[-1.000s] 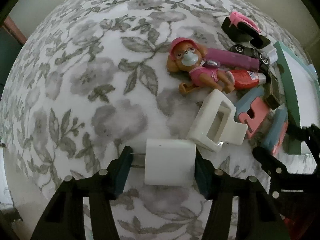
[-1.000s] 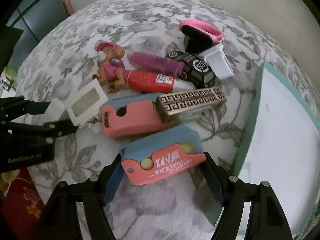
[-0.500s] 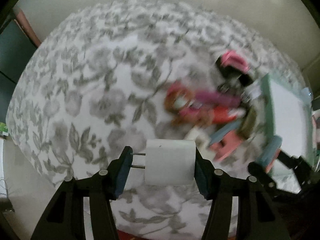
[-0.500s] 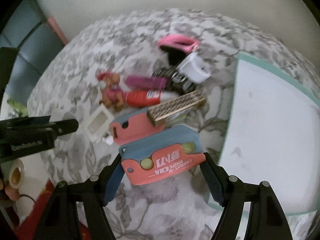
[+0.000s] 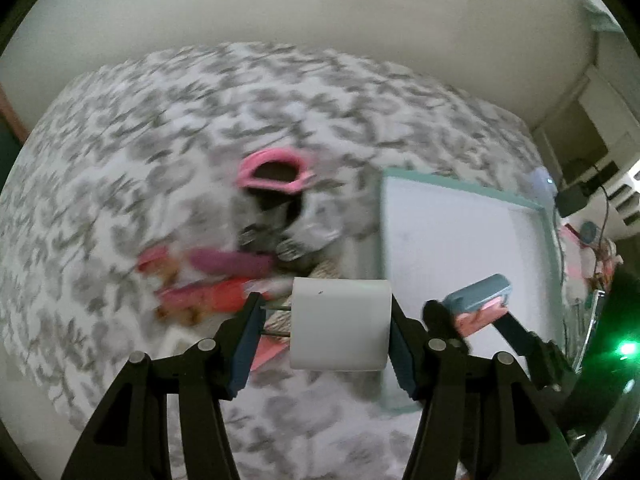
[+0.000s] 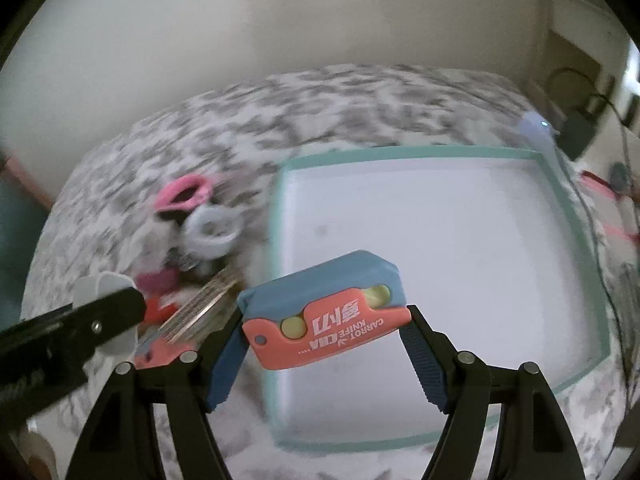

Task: Organize rigid objects
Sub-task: 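Carry both items into the white tray and open both grippers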

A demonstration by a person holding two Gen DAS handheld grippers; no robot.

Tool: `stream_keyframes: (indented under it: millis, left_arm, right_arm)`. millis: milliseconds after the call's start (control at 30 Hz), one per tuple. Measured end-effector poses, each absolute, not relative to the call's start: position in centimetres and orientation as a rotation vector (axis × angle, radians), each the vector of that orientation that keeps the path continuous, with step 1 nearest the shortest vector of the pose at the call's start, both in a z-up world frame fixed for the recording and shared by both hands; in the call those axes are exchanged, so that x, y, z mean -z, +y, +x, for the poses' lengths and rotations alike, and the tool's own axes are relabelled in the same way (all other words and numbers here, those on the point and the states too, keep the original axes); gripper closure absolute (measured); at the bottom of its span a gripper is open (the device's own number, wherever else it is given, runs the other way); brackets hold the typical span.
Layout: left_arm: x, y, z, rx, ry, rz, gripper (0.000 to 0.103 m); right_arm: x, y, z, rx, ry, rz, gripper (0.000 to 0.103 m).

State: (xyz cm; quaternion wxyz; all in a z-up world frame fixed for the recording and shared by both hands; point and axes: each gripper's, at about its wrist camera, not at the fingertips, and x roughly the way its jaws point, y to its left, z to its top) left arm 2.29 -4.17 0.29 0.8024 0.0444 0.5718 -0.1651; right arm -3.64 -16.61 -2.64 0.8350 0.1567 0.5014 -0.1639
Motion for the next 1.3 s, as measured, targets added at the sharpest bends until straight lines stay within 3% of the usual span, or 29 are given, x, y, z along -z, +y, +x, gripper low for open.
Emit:
stream_keyframes:
  millis: [567, 1133, 1300]
  left_arm:
    - [3.3, -13.6, 2.8, 0.507, 1.16, 0.15, 0.044]
    - [6.5, -14.9, 3.0, 0.537, 1.191, 0.133, 0.041]
    - [5.2, -14.2, 3.1, 0.543, 1.17, 0.111, 0.04]
  right_arm:
    - [4.9, -26.1, -5.1, 0.715, 1.033, 0.398, 0.026]
    - [6.9, -28.7, -5.4, 0.757, 1.061, 0.423, 0.025]
    - [6.9, -28.8, -5.6, 0.749, 1.054, 0.448, 0.019]
